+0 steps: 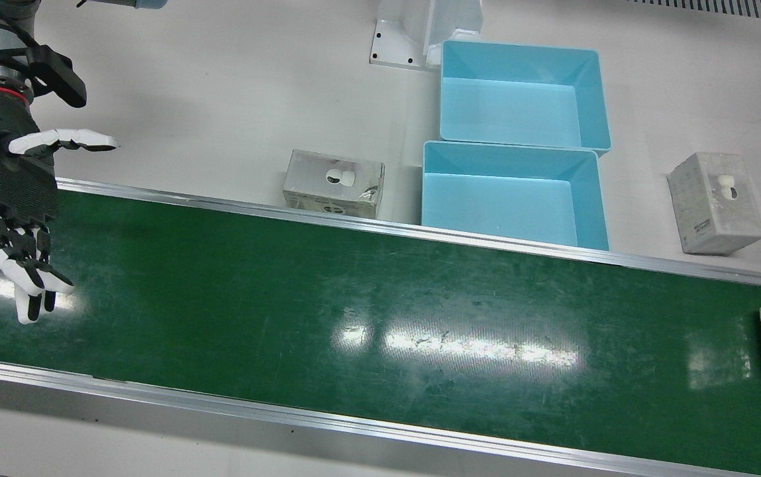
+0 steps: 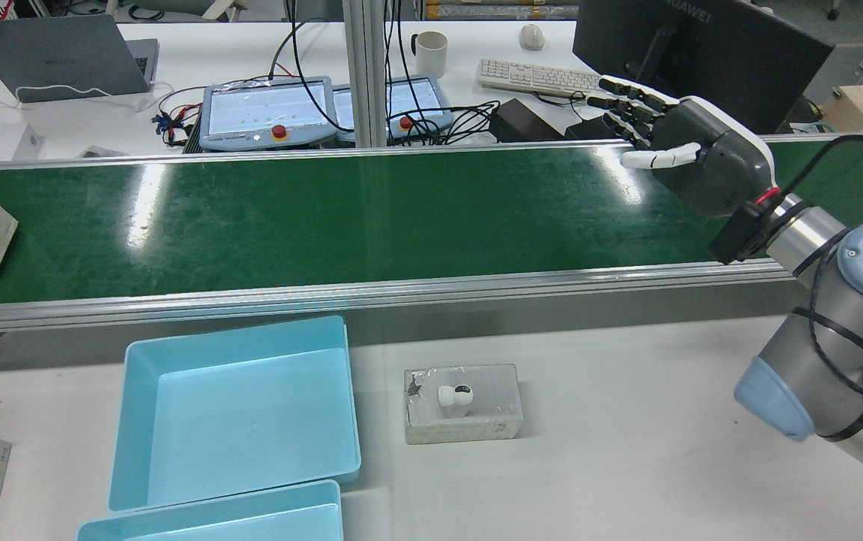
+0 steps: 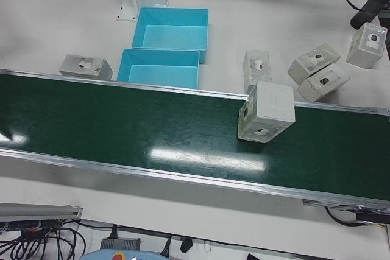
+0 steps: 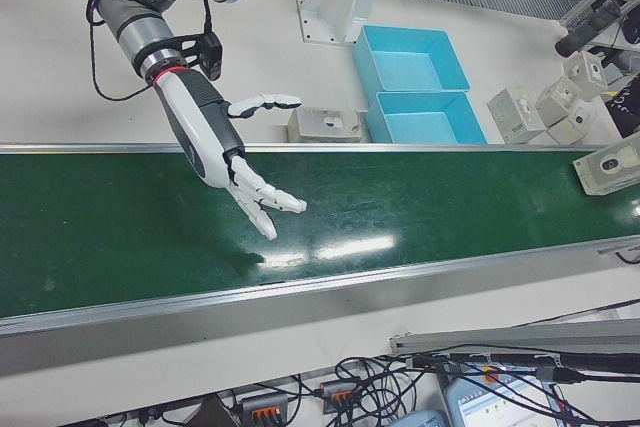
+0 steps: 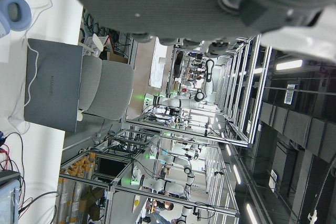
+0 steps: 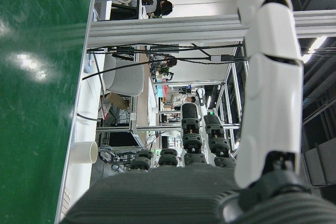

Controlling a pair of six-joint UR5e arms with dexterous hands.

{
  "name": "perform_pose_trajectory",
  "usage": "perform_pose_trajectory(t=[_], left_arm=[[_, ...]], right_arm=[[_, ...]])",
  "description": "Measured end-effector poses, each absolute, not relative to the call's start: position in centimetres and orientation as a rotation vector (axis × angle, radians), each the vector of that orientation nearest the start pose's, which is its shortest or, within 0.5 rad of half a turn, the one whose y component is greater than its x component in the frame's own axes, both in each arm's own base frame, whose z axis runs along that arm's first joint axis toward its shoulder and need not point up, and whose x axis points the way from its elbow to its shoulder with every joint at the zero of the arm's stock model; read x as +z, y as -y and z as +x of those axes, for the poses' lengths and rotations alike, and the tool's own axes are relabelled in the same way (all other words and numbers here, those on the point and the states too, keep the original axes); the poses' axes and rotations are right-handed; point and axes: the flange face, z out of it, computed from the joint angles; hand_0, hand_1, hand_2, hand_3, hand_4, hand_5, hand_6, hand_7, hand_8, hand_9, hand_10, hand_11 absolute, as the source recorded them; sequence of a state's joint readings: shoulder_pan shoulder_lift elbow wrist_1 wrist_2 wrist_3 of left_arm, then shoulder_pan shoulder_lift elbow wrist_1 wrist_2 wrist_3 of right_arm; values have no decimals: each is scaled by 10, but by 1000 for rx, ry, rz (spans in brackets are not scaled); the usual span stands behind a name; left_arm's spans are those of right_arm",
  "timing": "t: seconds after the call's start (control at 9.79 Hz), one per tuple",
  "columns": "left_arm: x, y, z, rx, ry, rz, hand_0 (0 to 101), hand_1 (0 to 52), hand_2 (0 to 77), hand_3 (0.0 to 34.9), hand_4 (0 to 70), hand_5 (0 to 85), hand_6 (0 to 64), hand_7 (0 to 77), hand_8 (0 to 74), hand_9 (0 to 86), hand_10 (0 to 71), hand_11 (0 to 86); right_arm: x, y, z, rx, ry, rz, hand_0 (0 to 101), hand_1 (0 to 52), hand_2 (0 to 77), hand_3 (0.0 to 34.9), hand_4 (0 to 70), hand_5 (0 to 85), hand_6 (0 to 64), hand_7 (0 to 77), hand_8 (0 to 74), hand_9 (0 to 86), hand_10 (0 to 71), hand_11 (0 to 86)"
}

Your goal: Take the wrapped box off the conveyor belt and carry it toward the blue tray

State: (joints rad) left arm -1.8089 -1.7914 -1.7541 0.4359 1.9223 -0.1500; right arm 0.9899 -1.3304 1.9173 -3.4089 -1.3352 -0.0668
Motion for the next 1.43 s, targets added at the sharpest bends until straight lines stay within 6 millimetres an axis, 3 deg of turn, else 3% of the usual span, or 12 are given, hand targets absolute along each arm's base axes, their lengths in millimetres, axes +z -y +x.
perform_pose_trajectory(t=[0.2,0.31,0.82,1.02,1.12,1.23,1.43], left_arm=[[526,505,-225,-2279,-2191,-303,0,0,5,0,0,11,0,5,5,0,5,0],[526,505,-225,-2279,-2191,-303,0,0,11,0,0,11,0,5,5,0,5,5],[526,505,-225,-2279,-2191,-303,0,0,11,0,0,11,0,5,5,0,5,5],[526,505,-225,-2279,-2191,-303,0,0,5,0,0,11,0,5,5,0,5,0],[526,505,-225,-2279,-2191,-303,0,0,11,0,0,11,0,5,5,0,5,0],[526,505,-225,-2279,-2191,-303,0,0,11,0,0,11,0,5,5,0,5,0],[526,505,-225,-2279,-2191,-303,0,0,11,0,0,11,0,5,5,0,0,0]], right_arm=[[424,546,-173,-1953,-2665,477,480,169,164,7,120,120,71,185,11,60,33,65],[424,546,-173,-1953,-2665,483,480,164,164,7,120,120,33,180,11,60,33,65],[423,545,-173,-1949,-2665,491,480,153,153,8,120,120,55,180,11,60,33,65],[422,545,-173,-1944,-2666,492,484,175,169,6,125,120,55,191,5,54,33,49],[421,545,-172,-1942,-2666,493,483,158,158,7,131,120,55,191,5,54,33,54],[421,545,-172,-1942,-2666,497,483,158,158,7,131,120,55,191,5,49,5,60],[421,544,-173,-1943,-2667,502,481,125,76,6,115,120,55,191,5,49,22,54]])
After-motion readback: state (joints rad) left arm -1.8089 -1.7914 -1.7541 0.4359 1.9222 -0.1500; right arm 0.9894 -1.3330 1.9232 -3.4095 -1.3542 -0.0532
